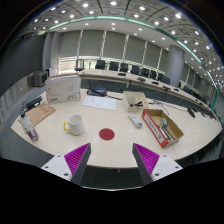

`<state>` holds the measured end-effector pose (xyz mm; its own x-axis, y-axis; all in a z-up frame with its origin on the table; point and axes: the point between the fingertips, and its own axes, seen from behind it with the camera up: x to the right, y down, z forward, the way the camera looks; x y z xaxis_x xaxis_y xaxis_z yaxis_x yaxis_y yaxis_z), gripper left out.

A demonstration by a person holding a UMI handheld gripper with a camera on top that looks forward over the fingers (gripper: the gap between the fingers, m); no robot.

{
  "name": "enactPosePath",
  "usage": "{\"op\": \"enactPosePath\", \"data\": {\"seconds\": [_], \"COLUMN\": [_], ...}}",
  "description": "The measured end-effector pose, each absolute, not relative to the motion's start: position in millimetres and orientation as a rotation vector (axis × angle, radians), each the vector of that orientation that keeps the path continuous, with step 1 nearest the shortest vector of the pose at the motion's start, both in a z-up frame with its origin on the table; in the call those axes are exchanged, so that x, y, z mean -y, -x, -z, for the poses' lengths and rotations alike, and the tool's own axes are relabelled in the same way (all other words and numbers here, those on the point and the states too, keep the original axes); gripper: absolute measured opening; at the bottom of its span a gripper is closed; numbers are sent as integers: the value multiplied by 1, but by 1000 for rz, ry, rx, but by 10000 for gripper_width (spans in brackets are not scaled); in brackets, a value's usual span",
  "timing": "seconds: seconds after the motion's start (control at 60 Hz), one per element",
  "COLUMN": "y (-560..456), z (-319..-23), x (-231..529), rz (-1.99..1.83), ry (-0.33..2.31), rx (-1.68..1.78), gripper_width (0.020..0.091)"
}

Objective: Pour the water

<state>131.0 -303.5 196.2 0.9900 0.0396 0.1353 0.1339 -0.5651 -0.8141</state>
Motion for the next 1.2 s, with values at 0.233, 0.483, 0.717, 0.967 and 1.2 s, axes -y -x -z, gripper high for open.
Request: {"op": "enactPosePath", "data": {"seconds": [0.233,0.483,0.717,0.967,1.2], "y": [-84,26,168,278,327], "z": [-186,-152,-114,-95,-80], "x": [302,322,329,295,240], "rz": [164,171,36,-80,-161], "ry": [2195,2230,2224,2125,2007], "rx": [69,108,217,269,174], "gripper_width": [860,861,862,861,856]}}
